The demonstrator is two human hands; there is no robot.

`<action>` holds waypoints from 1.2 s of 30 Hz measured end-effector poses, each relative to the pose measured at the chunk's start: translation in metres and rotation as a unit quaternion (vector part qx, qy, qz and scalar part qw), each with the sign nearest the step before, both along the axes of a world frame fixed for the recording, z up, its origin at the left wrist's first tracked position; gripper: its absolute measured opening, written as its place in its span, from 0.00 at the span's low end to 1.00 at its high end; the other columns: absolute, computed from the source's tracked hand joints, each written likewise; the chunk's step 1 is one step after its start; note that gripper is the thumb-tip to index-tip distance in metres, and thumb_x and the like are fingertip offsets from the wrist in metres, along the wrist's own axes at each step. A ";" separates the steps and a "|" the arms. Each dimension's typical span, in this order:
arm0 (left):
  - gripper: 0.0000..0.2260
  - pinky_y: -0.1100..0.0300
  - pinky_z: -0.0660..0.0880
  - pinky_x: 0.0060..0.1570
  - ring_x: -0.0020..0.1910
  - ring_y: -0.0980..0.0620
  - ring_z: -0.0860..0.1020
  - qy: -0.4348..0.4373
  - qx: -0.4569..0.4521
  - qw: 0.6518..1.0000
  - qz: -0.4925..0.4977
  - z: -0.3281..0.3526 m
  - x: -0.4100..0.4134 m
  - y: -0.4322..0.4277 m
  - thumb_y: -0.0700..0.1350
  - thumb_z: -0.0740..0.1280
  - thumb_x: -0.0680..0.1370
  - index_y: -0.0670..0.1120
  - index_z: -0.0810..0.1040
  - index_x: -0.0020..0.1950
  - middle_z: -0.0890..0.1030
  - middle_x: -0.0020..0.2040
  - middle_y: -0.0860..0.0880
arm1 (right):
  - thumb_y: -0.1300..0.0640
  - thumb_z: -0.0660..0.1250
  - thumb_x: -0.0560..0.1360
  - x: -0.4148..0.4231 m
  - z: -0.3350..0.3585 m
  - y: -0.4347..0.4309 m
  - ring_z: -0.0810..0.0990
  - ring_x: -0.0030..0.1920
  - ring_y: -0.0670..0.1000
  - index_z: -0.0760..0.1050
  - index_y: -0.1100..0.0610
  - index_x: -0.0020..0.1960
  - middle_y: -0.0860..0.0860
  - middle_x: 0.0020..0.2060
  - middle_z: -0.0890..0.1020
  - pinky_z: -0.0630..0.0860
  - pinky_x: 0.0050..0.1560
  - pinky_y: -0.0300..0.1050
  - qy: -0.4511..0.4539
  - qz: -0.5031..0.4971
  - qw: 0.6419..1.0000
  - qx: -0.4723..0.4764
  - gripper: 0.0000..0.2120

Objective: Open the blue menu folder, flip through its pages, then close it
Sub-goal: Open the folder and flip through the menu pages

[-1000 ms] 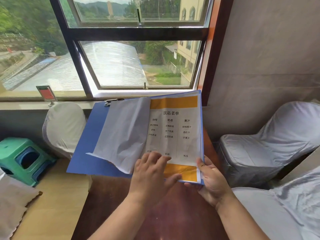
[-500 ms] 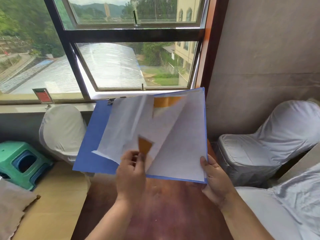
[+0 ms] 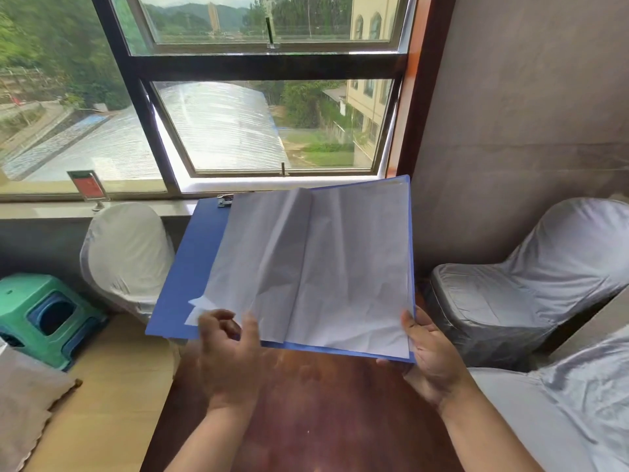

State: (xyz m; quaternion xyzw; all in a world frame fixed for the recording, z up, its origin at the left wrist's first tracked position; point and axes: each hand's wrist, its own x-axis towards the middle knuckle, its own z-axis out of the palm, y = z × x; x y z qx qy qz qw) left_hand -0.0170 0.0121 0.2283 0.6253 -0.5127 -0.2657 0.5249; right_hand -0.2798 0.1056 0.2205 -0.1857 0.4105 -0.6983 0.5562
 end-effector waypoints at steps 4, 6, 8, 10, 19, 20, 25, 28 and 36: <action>0.10 0.50 0.75 0.51 0.46 0.47 0.77 -0.301 -0.238 0.908 -0.167 0.006 -0.027 0.020 0.54 0.72 0.76 0.50 0.80 0.51 0.79 0.45 0.52 | 0.55 0.61 0.85 0.008 0.002 -0.003 0.91 0.49 0.63 0.87 0.54 0.61 0.60 0.59 0.89 0.86 0.26 0.52 -0.004 0.005 1.000 0.001 0.15; 0.16 0.48 0.76 0.54 0.51 0.46 0.79 -0.355 -0.210 0.883 -0.224 0.010 -0.043 0.023 0.62 0.71 0.74 0.52 0.84 0.55 0.81 0.49 0.53 | 0.54 0.63 0.82 0.014 0.003 -0.005 0.90 0.50 0.64 0.86 0.56 0.62 0.62 0.58 0.89 0.87 0.29 0.54 -0.013 0.016 1.000 -0.008 0.16; 0.22 0.48 0.77 0.55 0.54 0.47 0.79 -0.378 -0.173 0.876 -0.244 0.012 -0.053 0.024 0.67 0.68 0.73 0.54 0.84 0.59 0.80 0.52 0.54 | 0.54 0.63 0.82 0.018 0.004 -0.007 0.89 0.54 0.66 0.85 0.57 0.64 0.64 0.60 0.88 0.88 0.35 0.57 -0.030 0.031 0.999 -0.027 0.17; 0.23 0.49 0.76 0.55 0.55 0.48 0.78 -0.388 -0.168 0.870 -0.253 0.010 -0.056 0.023 0.69 0.66 0.74 0.57 0.83 0.60 0.79 0.52 0.54 | 0.54 0.63 0.83 0.019 0.005 -0.007 0.89 0.52 0.66 0.83 0.57 0.66 0.65 0.61 0.86 0.87 0.33 0.56 -0.032 0.042 0.998 -0.033 0.17; 0.10 0.53 0.75 0.47 0.44 0.48 0.77 -0.296 -0.206 0.902 -0.235 0.011 -0.052 0.016 0.53 0.67 0.81 0.52 0.82 0.44 0.79 0.42 0.54 | 0.50 0.68 0.80 0.015 0.011 -0.002 0.90 0.48 0.60 0.86 0.52 0.62 0.59 0.55 0.90 0.86 0.30 0.55 0.019 0.028 0.999 -0.011 0.15; 0.09 0.56 0.72 0.45 0.43 0.51 0.77 -0.260 -0.188 0.920 -0.225 0.013 -0.050 0.016 0.52 0.67 0.82 0.52 0.81 0.44 0.79 0.41 0.56 | 0.51 0.67 0.80 0.013 0.012 -0.001 0.90 0.48 0.60 0.86 0.52 0.62 0.60 0.54 0.90 0.87 0.31 0.55 0.016 0.026 0.999 -0.016 0.14; 0.10 0.54 0.76 0.33 0.31 0.57 0.79 0.110 0.023 0.984 -0.137 0.019 -0.028 0.007 0.58 0.65 0.83 0.55 0.77 0.47 0.84 0.36 0.55 | 0.52 0.65 0.83 -0.003 0.010 0.006 0.88 0.58 0.63 0.84 0.53 0.66 0.61 0.63 0.87 0.88 0.42 0.59 0.006 0.014 1.000 -0.015 0.15; 0.13 0.60 0.75 0.24 0.24 0.56 0.75 0.245 0.104 0.962 -0.069 0.017 -0.011 -0.007 0.55 0.65 0.85 0.45 0.76 0.52 0.78 0.30 0.50 | 0.52 0.65 0.82 -0.009 0.009 0.008 0.89 0.57 0.64 0.82 0.54 0.68 0.62 0.64 0.86 0.88 0.34 0.57 -0.003 0.011 1.000 -0.014 0.17; 0.19 0.48 0.82 0.30 0.28 0.50 0.82 0.077 0.095 0.991 -0.059 0.001 0.013 -0.009 0.62 0.75 0.75 0.46 0.81 0.44 0.85 0.36 0.44 | 0.52 0.64 0.83 -0.014 0.008 0.008 0.86 0.60 0.68 0.79 0.55 0.71 0.63 0.66 0.84 0.88 0.32 0.57 0.007 0.017 1.000 -0.017 0.19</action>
